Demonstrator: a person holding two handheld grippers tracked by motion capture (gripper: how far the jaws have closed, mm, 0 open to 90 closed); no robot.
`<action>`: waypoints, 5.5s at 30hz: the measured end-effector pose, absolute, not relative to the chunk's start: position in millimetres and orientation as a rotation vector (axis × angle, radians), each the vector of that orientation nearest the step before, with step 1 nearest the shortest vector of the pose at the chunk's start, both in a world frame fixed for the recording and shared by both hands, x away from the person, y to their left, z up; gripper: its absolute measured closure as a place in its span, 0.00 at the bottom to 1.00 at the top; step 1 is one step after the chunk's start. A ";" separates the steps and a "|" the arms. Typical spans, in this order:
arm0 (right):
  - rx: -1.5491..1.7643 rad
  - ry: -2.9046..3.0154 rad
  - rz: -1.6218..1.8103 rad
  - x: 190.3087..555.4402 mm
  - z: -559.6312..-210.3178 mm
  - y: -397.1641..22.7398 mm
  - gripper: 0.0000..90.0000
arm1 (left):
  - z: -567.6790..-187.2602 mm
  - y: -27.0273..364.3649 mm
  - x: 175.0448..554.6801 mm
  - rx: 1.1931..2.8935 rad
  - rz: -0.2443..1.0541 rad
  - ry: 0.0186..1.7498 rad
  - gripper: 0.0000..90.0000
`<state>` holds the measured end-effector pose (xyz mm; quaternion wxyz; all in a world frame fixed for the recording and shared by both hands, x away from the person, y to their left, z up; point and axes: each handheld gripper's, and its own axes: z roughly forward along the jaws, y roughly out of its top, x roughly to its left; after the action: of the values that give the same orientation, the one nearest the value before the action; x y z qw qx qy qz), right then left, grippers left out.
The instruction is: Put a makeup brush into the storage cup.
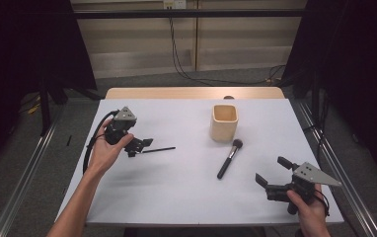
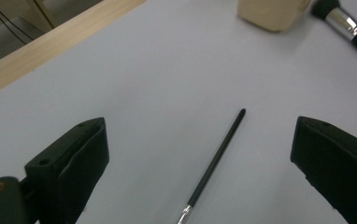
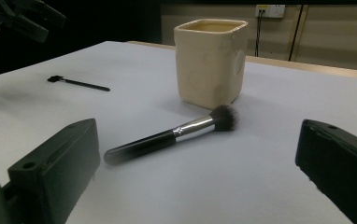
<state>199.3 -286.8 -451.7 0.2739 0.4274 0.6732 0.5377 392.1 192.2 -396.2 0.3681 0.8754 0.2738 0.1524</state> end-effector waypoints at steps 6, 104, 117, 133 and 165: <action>1.150 1.814 1.446 199.3 -451.8 -286.4 0.00 | -396.9 190.8 398.9 2.340 0.324 0.693 0.05; 1.150 1.875 1.425 200.5 -455.7 -283.3 0.00 | -420.0 183.7 427.5 2.644 -0.093 0.733 0.95; 1.151 1.868 1.426 200.4 -455.4 -283.6 0.00 | -405.8 197.8 412.2 2.419 0.014 0.764 0.95; 1.150 1.861 1.432 200.4 -455.1 -283.7 0.00 | -408.4 218.1 381.9 2.109 0.108 0.794 0.95; 1.083 1.917 1.480 205.3 -454.3 -273.1 0.00 | -409.8 169.6 328.1 2.141 -0.002 0.549 0.95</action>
<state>205.3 -273.1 -454.3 0.2421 0.3960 0.7011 0.5412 328.1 169.6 -409.8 0.4491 0.8655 0.2219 -0.0006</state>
